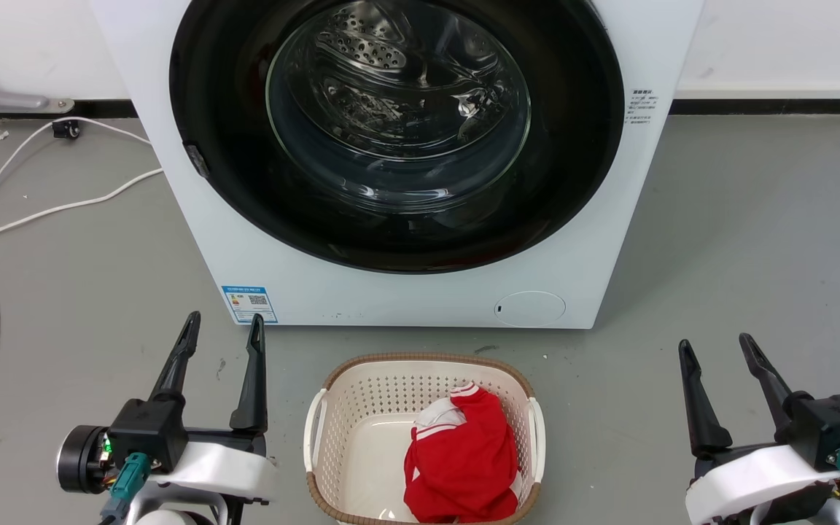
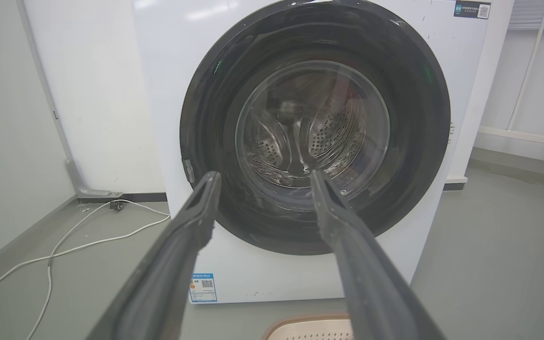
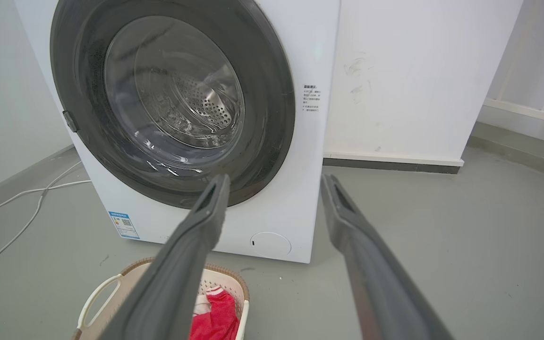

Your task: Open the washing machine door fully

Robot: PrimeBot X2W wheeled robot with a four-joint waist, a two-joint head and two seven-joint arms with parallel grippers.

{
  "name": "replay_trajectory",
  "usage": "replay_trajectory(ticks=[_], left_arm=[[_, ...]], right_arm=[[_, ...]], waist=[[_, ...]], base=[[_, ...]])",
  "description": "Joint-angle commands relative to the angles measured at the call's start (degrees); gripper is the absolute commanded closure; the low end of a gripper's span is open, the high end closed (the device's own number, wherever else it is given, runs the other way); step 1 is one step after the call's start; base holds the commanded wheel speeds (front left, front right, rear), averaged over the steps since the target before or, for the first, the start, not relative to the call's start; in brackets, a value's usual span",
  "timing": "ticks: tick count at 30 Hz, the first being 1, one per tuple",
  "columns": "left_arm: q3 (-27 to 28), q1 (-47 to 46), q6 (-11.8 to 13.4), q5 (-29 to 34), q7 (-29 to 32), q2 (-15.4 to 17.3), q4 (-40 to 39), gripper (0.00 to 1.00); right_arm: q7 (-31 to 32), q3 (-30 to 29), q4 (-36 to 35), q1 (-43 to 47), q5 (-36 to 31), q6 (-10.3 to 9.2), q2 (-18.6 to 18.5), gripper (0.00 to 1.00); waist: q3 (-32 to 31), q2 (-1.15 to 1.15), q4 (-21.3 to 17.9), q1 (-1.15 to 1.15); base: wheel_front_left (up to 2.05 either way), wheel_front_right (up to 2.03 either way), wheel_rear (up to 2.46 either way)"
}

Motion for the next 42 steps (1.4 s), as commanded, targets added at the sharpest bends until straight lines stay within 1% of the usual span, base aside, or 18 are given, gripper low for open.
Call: replay_trajectory(ticks=[1,15,38,39,40,41,42], left_arm=[[0.1,0.6,0.1,1.0,-0.6,-0.2,-0.4,0.0],[1.8,1.5,-0.4,5.7,-2.0,-1.7,-0.1,0.0],[3.9,1.4,-1.8,5.9,-1.8,-3.0,1.0,0.0],[3.9,1.4,-2.0,5.9,-1.8,-3.0,1.0,0.0],[4.0,1.4,-2.0,5.9,-1.8,-3.1,1.0,0.0],[4.1,1.4,-2.0,5.9,-1.8,-3.1,1.0,0.0],[4.1,1.4,-2.1,5.9,-1.8,-3.2,1.1,0.0]], right_arm=[[-0.4,-0.1,-0.6,0.7,-1.1,-0.02,0.2,0.0],[-1.0,-0.7,-0.8,1.1,-4.1,-0.02,0.3,0.0],[-0.7,-1.1,1.3,0.6,-2.0,-0.02,0.3,0.0],[-0.6,-1.2,1.4,0.6,-1.5,-0.02,0.3,0.13],[-0.8,-1.2,1.4,0.6,-1.2,-0.02,0.3,0.73],[-1.1,-1.2,1.4,0.5,-0.8,-0.02,0.3,0.93],[-1.2,-1.2,1.6,0.6,-0.2,-0.02,0.3,1.0]], waist=[[0.0,0.0,0.0,0.0],[-0.2,0.0,0.1,0.0],[0.0,0.0,0.1,0.0],[0.0,0.0,0.1,0.0],[0.0,0.0,0.1,0.0],[0.0,0.0,0.1,0.0],[0.0,0.0,0.1,0.0]], base=[[0.0,0.0,0.0],[0.0,0.0,0.0],[0.0,0.0,0.0],[0.0,0.0,0.0],[0.0,0.0,0.0],[0.0,0.0,0.0],[0.0,0.0,0.0]])
